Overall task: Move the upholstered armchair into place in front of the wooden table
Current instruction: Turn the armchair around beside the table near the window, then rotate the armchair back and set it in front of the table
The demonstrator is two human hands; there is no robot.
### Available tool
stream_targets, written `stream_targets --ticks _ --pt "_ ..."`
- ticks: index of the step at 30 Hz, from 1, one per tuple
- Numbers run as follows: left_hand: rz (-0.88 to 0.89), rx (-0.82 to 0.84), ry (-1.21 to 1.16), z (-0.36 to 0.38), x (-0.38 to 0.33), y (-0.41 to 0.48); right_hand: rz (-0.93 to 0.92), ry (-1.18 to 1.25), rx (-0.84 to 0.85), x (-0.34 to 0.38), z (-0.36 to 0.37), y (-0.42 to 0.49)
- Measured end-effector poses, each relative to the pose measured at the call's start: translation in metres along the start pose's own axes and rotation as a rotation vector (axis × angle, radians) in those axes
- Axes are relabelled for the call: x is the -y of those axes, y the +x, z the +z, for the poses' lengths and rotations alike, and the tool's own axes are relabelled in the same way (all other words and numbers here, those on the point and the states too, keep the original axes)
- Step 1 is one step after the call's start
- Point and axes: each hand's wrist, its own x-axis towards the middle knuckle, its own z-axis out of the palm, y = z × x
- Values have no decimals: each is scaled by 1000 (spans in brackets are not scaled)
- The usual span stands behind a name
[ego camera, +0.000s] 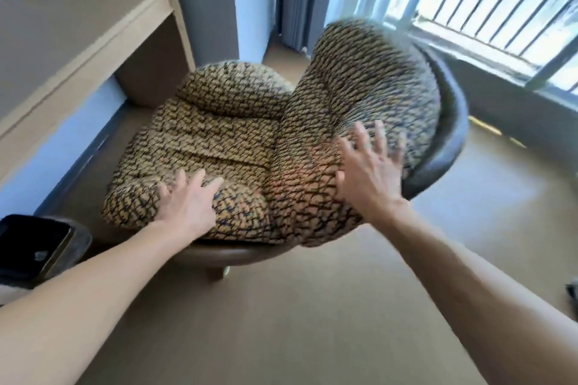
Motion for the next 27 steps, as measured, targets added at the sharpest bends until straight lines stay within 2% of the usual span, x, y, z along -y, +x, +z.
stream_targets --ticks 2,3,5,7,9,15,18,22,27 --pt "21 -27 -41 -35 -47 -4 236 107 111 -67 -10 8" --pt "29 -30 -57 -51 -70 -8 292 186 204 -90 -11 7" --pt "38 -31 -91 -82 -115 -16 213 299 373 -114 -4 -2" --pt "35 -36 -139 -107 -157 -23 89 300 456 -124 -1 -12" --pt "35 -44 -179 -127 -195 -26 71 301 504 -133 -5 -15" --pt "9 -19 -258 -157 -264 -9 -98 218 546 -144 -29 -17" --pt "-16 21 -329 -167 -288 9 -210 259 532 -159 -41 -16" --pt "-37 36 -397 -169 -313 43 -276 259 422 -210 -44 15" --pt "-135 76 -489 -150 -357 121 -263 129 479 -304 -28 119"
